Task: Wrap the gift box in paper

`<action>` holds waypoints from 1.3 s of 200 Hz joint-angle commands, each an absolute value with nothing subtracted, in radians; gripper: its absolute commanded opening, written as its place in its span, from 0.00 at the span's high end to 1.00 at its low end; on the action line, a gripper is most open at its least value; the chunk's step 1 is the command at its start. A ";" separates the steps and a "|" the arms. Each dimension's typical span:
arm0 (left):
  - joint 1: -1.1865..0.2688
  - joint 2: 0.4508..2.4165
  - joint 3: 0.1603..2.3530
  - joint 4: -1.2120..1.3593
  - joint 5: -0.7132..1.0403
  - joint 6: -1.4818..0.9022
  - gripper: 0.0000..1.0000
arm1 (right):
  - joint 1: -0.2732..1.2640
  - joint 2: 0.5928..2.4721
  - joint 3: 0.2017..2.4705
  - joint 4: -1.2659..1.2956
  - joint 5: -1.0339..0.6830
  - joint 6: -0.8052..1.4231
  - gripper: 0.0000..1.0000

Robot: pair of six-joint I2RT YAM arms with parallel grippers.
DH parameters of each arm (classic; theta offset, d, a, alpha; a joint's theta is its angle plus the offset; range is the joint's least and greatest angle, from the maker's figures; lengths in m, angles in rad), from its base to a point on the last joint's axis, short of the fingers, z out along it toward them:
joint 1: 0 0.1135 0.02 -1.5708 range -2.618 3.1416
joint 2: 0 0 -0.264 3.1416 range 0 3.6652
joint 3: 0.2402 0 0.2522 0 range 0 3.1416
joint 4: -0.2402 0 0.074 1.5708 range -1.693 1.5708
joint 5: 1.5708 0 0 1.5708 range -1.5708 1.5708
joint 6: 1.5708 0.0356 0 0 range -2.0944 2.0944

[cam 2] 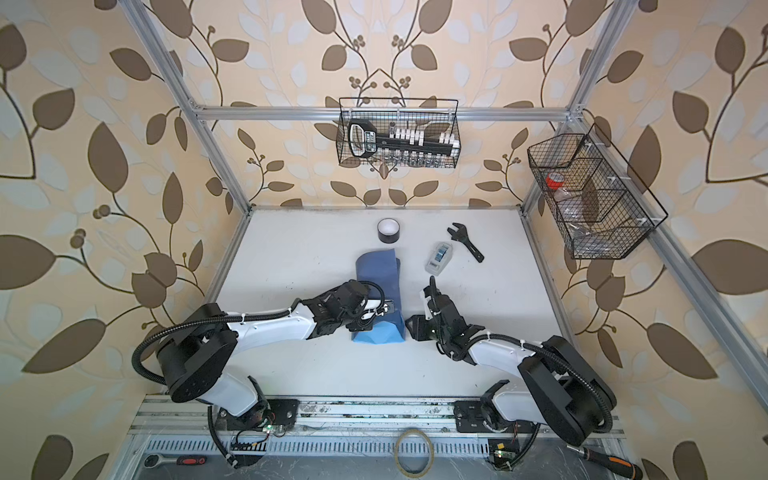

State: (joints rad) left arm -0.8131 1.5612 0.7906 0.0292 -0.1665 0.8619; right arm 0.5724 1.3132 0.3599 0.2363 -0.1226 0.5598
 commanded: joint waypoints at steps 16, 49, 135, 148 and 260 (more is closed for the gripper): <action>-0.825 1.589 0.796 0.003 -0.169 0.922 0.14 | 0.616 1.329 0.369 0.296 -0.103 0.595 0.52; -0.825 1.589 0.796 0.003 -0.164 0.919 0.14 | 0.646 1.332 0.369 0.329 -0.089 0.610 0.55; -0.827 1.591 0.796 0.005 -0.161 0.918 0.14 | 0.665 1.410 0.376 0.440 -0.071 0.649 0.60; -0.827 1.591 0.796 0.005 -0.161 0.919 0.14 | 0.670 1.424 0.379 0.457 -0.072 0.657 0.62; -0.827 1.604 0.801 0.003 -0.163 0.920 0.14 | 0.731 1.494 0.375 0.580 0.014 0.738 0.75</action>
